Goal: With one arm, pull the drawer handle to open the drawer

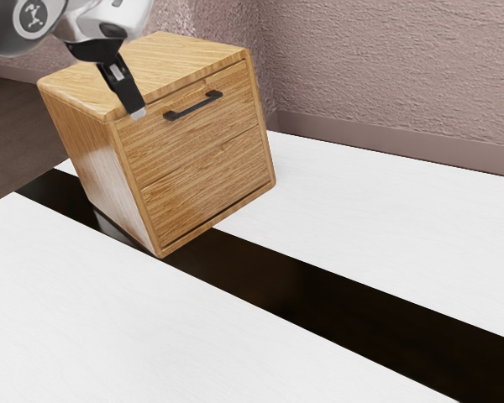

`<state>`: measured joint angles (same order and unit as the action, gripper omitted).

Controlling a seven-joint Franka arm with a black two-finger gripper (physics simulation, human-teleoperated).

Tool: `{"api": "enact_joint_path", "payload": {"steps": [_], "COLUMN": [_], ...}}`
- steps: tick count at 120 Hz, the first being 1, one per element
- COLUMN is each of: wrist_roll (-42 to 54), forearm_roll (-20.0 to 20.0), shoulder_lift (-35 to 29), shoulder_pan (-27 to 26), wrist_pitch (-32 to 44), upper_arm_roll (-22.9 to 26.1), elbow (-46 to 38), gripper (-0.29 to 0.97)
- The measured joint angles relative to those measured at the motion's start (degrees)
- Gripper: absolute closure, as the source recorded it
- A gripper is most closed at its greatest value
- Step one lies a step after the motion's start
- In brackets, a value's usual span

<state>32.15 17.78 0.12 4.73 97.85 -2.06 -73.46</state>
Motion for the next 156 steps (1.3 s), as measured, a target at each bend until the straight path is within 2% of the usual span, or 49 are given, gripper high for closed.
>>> {"api": "enact_joint_path", "payload": {"steps": [29,72,93,112,156], "wrist_roll": [-1.7,-5.3,-6.7,-8.2,-11.2], "forearm_roll": [-0.2,-0.2,-0.1,-0.1,-0.2], "shoulder_lift": [0.7,1.8,1.9,1.5,3.6], "shoulder_pan": [-0.7,-0.9,-2.6,-5.6,-1.9], "wrist_pitch": [3.8,9.3,11.9,13.0,13.7], "upper_arm_roll": [-2.2,-2.9,-2.9,-5.4,-5.8], "elbow": [-3.3,-4.9,-5.9,-6.5,-6.5], "gripper": [0.0,0.0,0.0,0.0,0.0]}}
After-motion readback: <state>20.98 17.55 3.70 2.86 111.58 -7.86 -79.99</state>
